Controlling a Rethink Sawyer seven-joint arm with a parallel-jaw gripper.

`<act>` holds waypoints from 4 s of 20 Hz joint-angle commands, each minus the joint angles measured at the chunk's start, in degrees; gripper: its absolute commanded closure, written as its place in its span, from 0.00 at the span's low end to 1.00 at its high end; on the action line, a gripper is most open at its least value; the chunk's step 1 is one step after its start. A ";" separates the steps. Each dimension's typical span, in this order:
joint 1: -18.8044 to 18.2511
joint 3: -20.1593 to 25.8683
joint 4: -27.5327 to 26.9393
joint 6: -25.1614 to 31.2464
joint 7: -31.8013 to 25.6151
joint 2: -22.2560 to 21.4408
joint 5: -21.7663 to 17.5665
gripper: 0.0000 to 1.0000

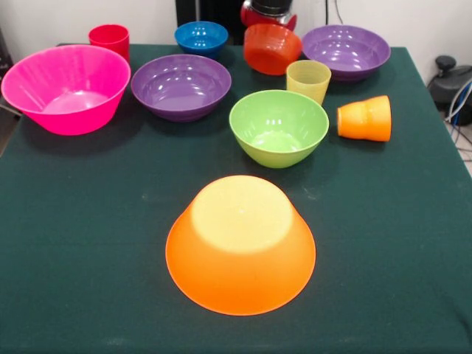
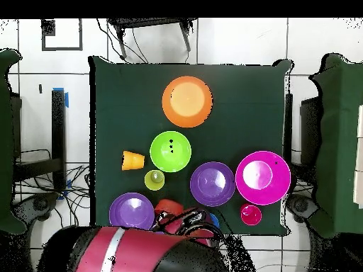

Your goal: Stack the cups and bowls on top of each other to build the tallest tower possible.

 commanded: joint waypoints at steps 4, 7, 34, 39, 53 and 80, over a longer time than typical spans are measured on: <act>4.12 -5.80 -6.46 -7.00 1.85 8.46 2.30 0.00; 3.34 -5.60 -6.58 -6.41 1.01 7.88 2.01 0.00; -4.77 6.83 -5.62 6.07 -1.38 -0.64 3.24 0.00; -5.85 8.83 -5.34 8.27 -1.55 -1.75 3.42 0.00; -6.25 9.73 -6.53 11.60 -1.72 -2.80 3.36 0.00; -16.02 18.48 -6.28 18.98 -11.32 -7.97 -0.07 1.00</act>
